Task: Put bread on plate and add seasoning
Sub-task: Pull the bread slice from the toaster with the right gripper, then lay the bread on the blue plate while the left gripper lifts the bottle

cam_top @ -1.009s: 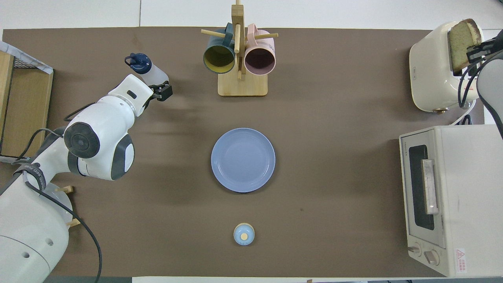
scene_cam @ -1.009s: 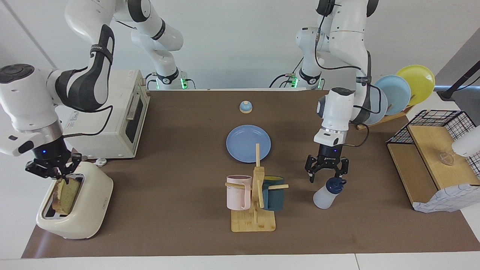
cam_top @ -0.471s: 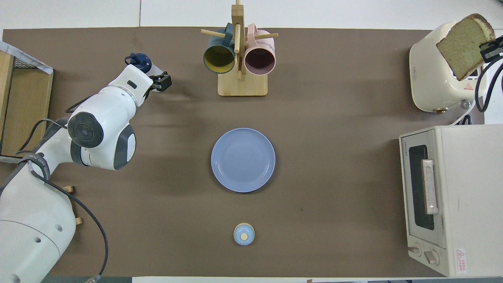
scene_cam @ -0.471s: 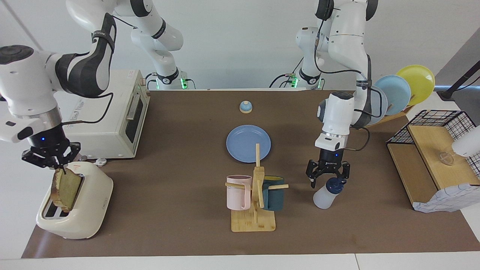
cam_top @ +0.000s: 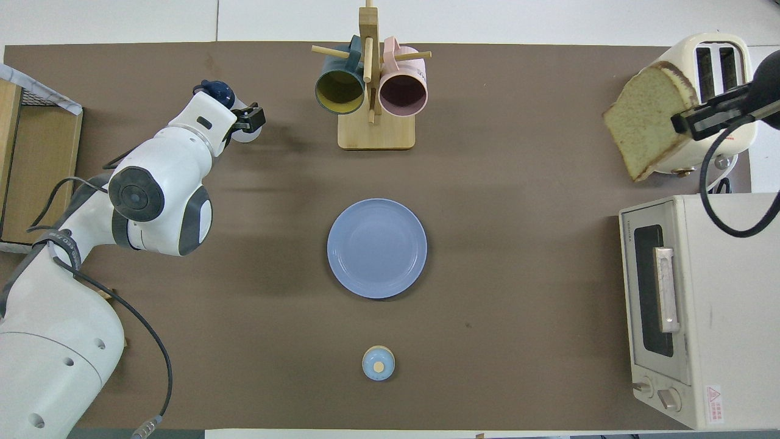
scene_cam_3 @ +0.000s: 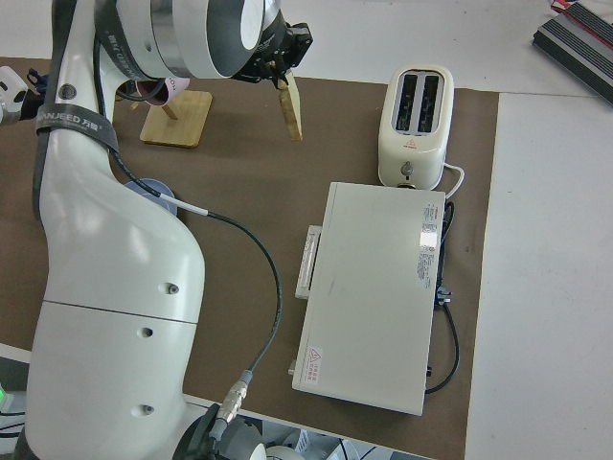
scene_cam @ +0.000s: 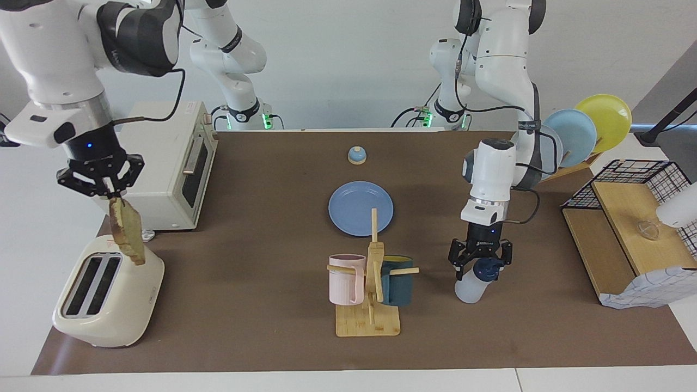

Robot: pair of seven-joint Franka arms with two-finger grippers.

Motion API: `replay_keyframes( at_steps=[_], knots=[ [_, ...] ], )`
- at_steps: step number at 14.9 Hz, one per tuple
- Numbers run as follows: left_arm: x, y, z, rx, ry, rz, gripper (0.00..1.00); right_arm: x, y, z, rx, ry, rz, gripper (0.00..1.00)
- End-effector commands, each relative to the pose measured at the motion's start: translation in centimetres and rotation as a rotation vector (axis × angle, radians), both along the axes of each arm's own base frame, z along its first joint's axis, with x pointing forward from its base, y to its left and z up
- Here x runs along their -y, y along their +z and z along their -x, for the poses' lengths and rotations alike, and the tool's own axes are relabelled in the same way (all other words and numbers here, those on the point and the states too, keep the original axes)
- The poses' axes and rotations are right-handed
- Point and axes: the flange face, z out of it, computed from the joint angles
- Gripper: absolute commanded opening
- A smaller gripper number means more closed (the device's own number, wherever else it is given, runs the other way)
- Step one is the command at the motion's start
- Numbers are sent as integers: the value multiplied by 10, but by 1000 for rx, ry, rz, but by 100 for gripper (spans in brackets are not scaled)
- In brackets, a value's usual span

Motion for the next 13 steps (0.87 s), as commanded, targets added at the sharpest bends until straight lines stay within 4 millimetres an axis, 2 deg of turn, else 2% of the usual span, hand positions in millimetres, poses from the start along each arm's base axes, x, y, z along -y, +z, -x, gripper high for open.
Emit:
replay_keyframes(
  at_steps=[1,4,7,11,13],
  knots=[
    [1,-2,-7,24,13,7,100,-63,-17,27,-116,-144,-98,0],
    [0,-1,-9,34,28,23,100,-131,-38,61,-205,-265,-224,0],
    [-7,-1,-10,57,34,29,98,-183,-64,95,-206,-316,-286,0],
    [-9,-4,-8,52,40,31,83,-219,-105,131,-151,-396,-404,0],
    [-8,-5,-8,49,38,31,74,-240,-131,145,-92,-417,-488,0]
  ],
)
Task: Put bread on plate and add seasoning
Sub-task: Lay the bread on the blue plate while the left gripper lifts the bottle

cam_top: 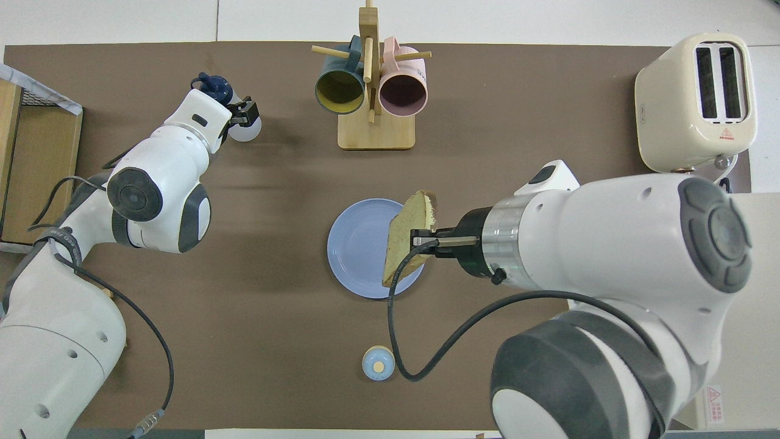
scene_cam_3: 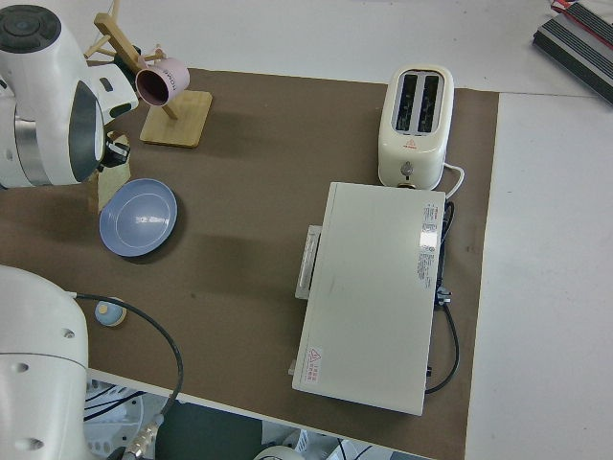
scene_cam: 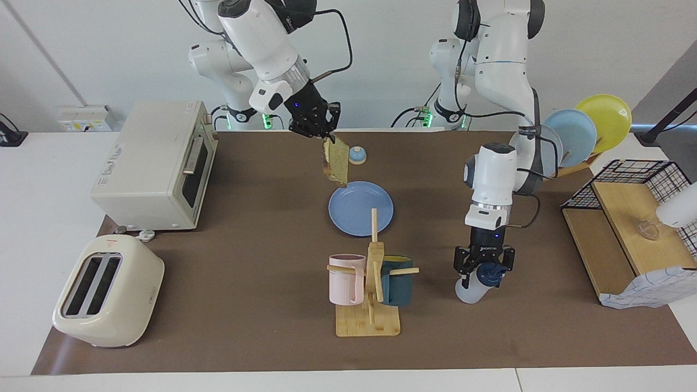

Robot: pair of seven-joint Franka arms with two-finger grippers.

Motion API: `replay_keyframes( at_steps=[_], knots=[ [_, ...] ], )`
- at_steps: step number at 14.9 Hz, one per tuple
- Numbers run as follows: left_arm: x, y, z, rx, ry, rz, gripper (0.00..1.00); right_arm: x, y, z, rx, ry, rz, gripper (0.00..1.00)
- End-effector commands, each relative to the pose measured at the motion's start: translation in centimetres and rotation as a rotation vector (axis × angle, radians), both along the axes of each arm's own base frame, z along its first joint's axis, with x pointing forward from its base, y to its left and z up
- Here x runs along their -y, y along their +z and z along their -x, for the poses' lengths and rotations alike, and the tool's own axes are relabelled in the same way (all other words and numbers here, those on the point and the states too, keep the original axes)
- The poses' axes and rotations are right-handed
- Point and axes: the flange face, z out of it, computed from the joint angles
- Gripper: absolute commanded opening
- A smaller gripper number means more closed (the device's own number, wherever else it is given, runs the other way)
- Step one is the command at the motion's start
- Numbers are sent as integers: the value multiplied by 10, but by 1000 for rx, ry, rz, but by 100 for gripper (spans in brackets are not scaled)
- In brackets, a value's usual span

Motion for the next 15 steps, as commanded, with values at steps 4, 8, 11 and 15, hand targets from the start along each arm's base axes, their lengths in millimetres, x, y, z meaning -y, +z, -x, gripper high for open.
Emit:
replay_keyframes(
  at_steps=[4,8,11,15],
  knots=[
    [-3,-2,-3,20,13,10,52,-35,-97,35,163,-43,-25,0],
    [-4,2,-6,28,13,9,46,-39,-138,36,166,-12,5,0],
    [-10,12,-11,29,21,4,46,-37,-165,37,199,-21,8,0],
    [-11,39,-22,-35,32,-18,46,-30,-181,42,235,59,37,0]
  ],
)
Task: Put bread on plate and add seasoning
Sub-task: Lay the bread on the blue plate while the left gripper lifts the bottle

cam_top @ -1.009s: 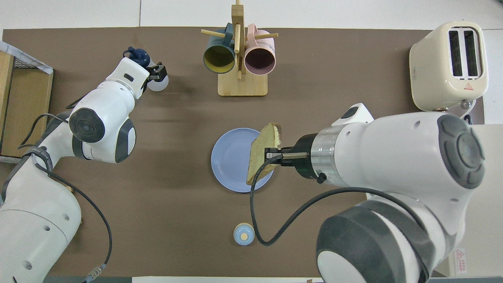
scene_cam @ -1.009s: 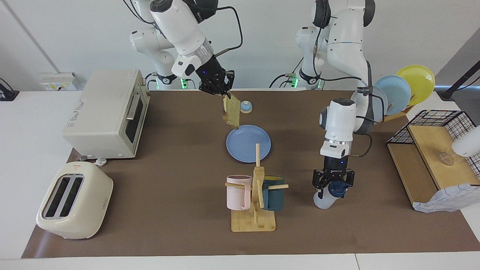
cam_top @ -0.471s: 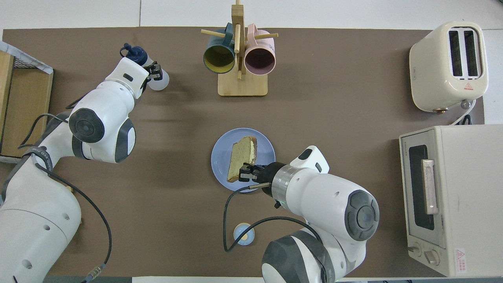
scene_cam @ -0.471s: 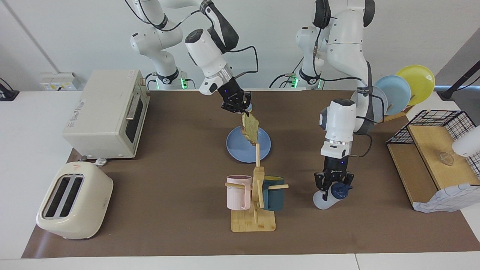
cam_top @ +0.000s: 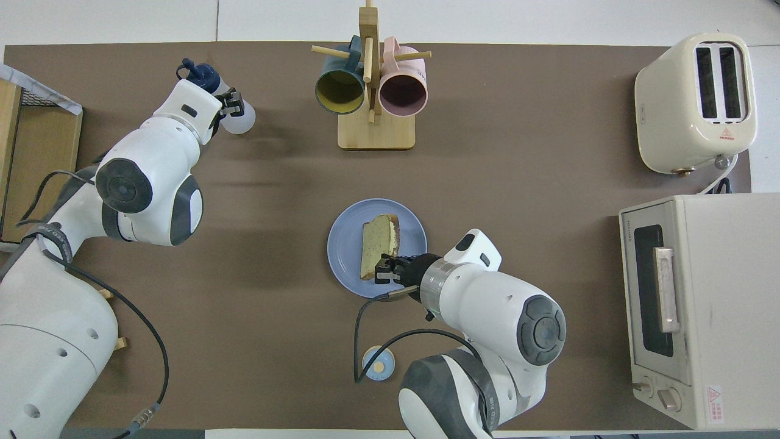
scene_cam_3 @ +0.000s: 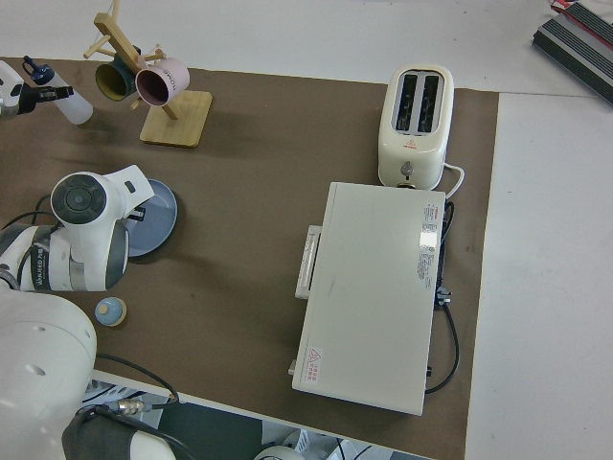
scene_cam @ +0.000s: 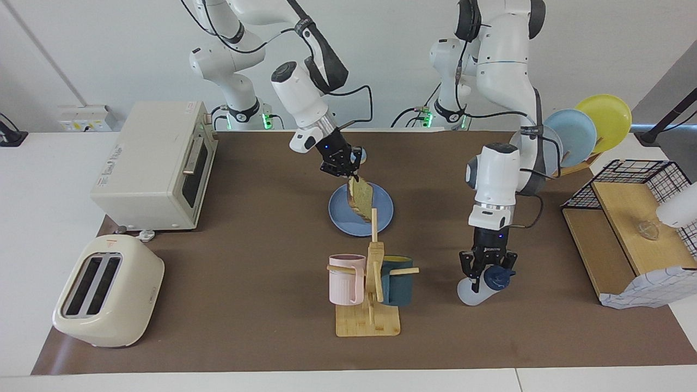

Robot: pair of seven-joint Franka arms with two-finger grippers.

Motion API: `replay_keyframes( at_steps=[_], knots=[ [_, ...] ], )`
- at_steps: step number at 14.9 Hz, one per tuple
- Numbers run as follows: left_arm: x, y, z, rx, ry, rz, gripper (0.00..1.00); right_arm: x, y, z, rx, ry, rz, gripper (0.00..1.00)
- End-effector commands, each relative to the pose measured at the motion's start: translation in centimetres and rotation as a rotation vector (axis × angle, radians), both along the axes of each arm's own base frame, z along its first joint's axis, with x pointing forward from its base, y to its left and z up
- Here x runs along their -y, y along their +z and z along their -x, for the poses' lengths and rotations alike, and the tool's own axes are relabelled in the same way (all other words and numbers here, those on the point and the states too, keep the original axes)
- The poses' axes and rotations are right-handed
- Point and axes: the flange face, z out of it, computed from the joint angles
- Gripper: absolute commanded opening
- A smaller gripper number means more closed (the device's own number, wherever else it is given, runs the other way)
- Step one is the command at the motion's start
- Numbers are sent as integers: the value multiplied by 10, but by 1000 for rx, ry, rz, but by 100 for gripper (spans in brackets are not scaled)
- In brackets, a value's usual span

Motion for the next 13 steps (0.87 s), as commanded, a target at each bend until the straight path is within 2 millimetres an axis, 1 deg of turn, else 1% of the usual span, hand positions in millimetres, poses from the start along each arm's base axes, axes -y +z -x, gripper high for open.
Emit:
replay_keyframes(
  at_steps=[1,3,4,5,6,8,9,10,11,12,13],
  knots=[
    [-1,29,-6,-47,7,-18,46,11,-3,2,15,-7,-19,0],
    [0,46,-2,-76,7,-25,46,19,-10,5,32,18,-17,0],
    [2,54,1,-88,4,-27,46,25,-11,3,49,42,-10,0],
    [2,61,3,-108,5,-32,46,34,-13,-1,61,58,3,0],
    [4,72,6,-124,1,-37,46,42,-17,-3,60,56,13,0],
    [5,89,12,-156,0,-42,46,48,-21,-1,54,54,21,0],
    [7,97,15,-170,-3,-44,46,48,-21,-1,52,54,21,12],
    [9,107,18,-190,-4,-47,46,49,-22,-1,48,54,22,20],
    [14,117,22,-212,-12,-51,46,49,-22,-1,46,50,20,51],
    [16,124,26,-230,-19,-56,46,50,-22,-1,39,45,18,98],
    [16,134,31,-244,-26,-63,46,49,-22,-1,35,48,17,100]
  ],
)
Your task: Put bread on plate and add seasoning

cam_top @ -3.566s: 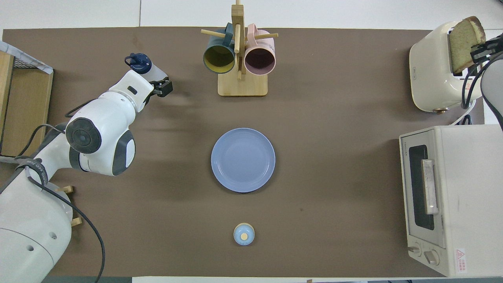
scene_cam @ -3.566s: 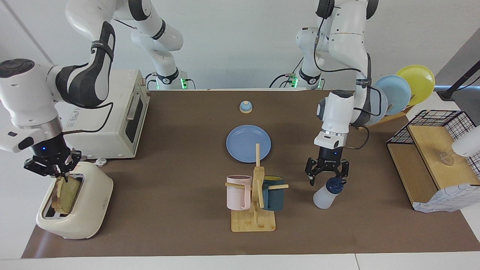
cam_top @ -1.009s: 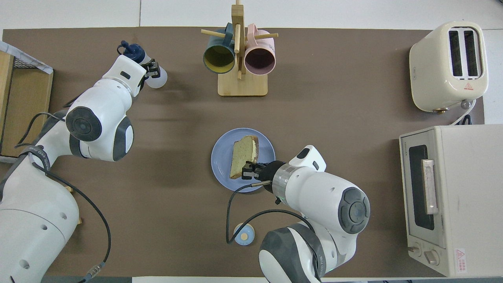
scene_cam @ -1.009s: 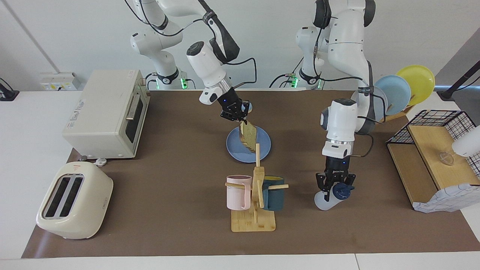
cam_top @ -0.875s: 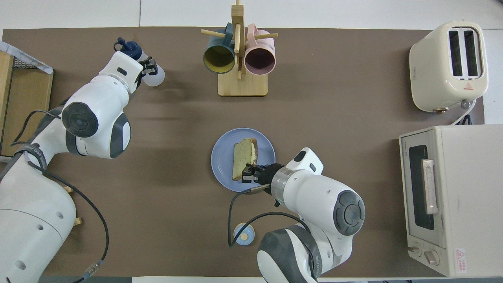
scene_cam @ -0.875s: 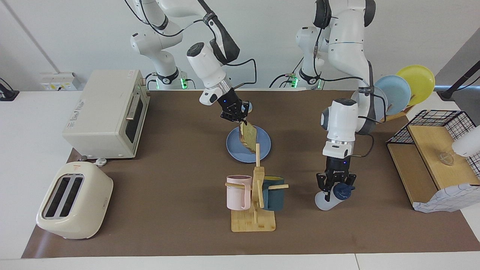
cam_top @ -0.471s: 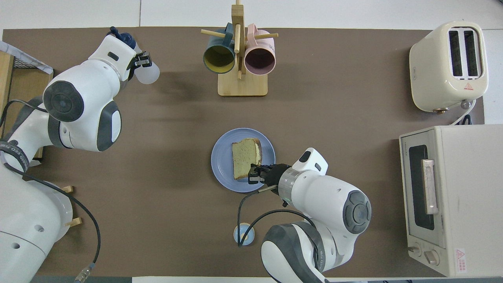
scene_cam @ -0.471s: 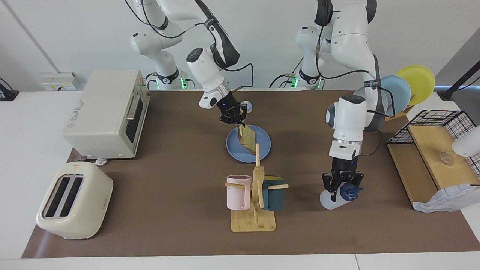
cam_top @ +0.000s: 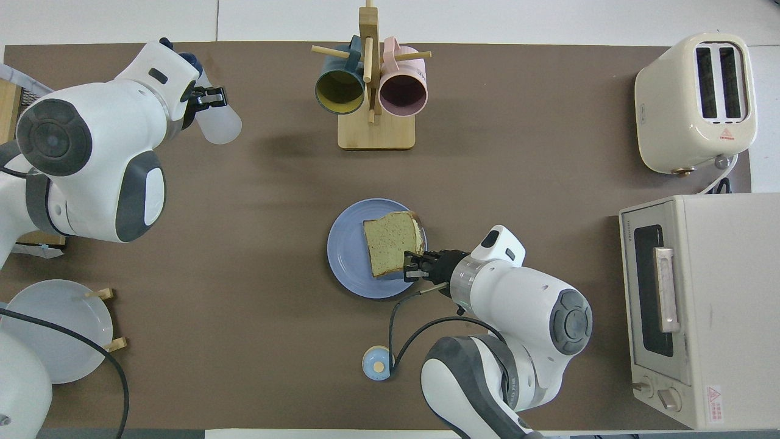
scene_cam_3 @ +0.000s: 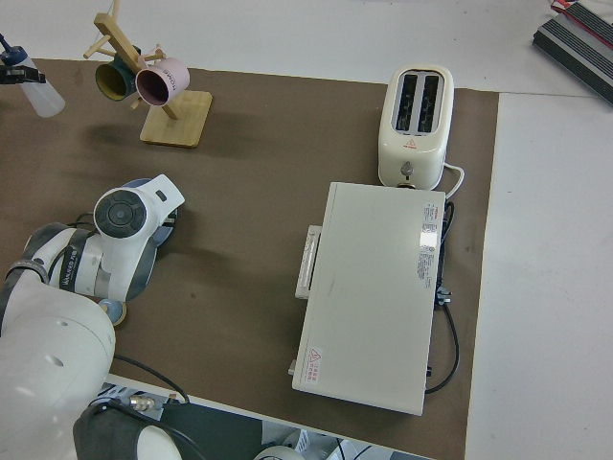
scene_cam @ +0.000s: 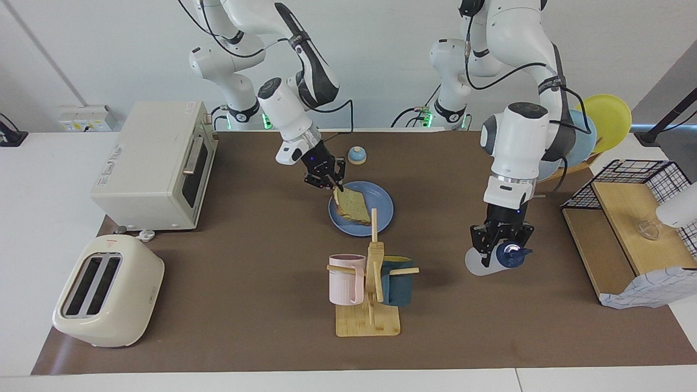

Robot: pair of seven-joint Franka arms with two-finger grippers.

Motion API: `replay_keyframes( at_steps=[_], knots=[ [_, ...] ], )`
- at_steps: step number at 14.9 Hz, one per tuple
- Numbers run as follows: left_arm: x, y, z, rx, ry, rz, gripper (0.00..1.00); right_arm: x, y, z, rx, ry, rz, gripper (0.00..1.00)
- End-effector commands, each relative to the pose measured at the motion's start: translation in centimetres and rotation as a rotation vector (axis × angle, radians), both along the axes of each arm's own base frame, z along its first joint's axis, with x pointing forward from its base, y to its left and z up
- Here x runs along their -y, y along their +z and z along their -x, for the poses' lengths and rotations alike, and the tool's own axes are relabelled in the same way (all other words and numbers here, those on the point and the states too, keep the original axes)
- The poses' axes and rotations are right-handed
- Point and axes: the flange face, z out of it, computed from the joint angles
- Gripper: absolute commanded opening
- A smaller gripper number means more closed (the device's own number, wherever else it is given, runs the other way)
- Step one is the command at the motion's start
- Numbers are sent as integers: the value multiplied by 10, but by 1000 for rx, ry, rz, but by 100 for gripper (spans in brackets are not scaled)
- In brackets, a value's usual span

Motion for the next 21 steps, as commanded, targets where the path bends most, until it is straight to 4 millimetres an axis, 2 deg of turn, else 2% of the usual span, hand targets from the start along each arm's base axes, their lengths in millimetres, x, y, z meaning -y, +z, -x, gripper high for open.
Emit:
replay_keyframes(
  at_steps=[1,3,8,10,13,17,19,21],
  knots=[
    [6,26,16,-56,-41,-30,47,4,5,4,-3,-5,-11,100],
    [13,35,26,-92,-78,-46,47,2,9,1,-9,-31,-25,100],
    [32,69,61,-181,-170,-80,47,-12,36,-22,34,-49,-75,100],
    [37,83,78,-226,-234,-78,47,-5,45,-31,34,-95,-95,100],
    [32,106,104,-295,-362,-98,47,0,49,-39,33,-124,-105,100],
    [24,128,130,-353,-476,-109,47,44,56,-64,51,-115,-79,100],
    [23,136,143,-384,-545,-112,47,81,74,-89,-6,-74,-48,100],
    [20,139,154,-422,-619,-131,47,108,94,-108,-31,-2,41,100]
  ],
)
